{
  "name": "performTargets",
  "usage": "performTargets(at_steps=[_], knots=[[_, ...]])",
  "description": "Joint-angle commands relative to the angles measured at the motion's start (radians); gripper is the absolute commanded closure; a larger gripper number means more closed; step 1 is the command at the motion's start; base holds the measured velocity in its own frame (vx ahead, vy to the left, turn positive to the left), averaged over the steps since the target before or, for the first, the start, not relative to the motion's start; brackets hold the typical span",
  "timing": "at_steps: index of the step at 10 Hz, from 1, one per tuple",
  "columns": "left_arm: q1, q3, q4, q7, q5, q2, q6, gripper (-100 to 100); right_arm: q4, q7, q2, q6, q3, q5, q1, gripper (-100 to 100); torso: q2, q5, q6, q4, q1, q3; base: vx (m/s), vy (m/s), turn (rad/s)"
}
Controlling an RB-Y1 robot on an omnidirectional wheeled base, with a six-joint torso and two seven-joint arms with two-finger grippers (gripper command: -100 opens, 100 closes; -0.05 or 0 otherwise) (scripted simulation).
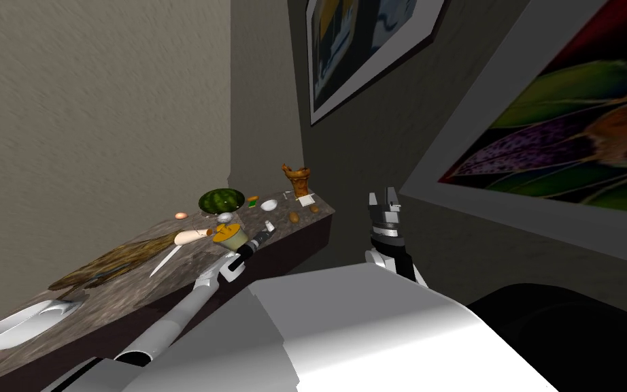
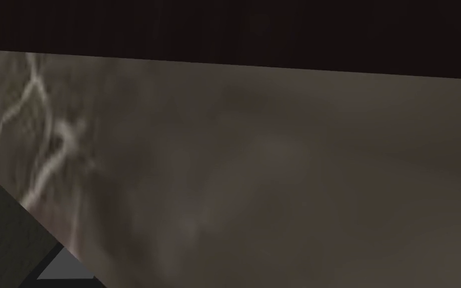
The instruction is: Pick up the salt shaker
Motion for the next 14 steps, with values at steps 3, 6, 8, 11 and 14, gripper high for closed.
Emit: performTargets(at_steps=[3,6,8,11,14], knots=[[-0.103,-0.05,0.094,0.002,0.009,-0.011,-0.009,-100,0.0,0.0,0.0,0.0,0.0,0.0,0.0,0,0.001,0.0,0.0,0.0,0.0,0.001,-0.041,-0.003,0.048],[-0.181,-0.097,0.172,0.003,0.018,-0.021,-0.021,-100,0.0,0.0,0.0,0.0,0.0,0.0,0.0,0,0.0,0.0,-0.001,0.0,0.001,0.0,-0.032,0.003,0.048],[-0.227,-0.142,0.208,0.004,0.027,-0.03,-0.033,-100,0.0,0.0,0.0,0.0,0.0,0.0,0.0,0,0.0,0.0,0.0,0.0,0.0,0.0,-0.037,-0.003,0.045],[-0.315,-0.192,0.283,0.005,0.036,-0.039,-0.044,-100,0.0,0.0,0.0,0.0,0.0,0.0,0.0,0,0.0,0.0,0.0,0.0,0.0,0.0,-0.039,-0.001,0.046],[-0.414,-0.239,0.376,0.007,0.045,-0.049,-0.056,-100,0.0,0.0,0.0,0.0,0.0,0.0,0.0,0,0.0,0.0,0.0,0.0,0.0,0.0,-0.043,0.002,0.056]])
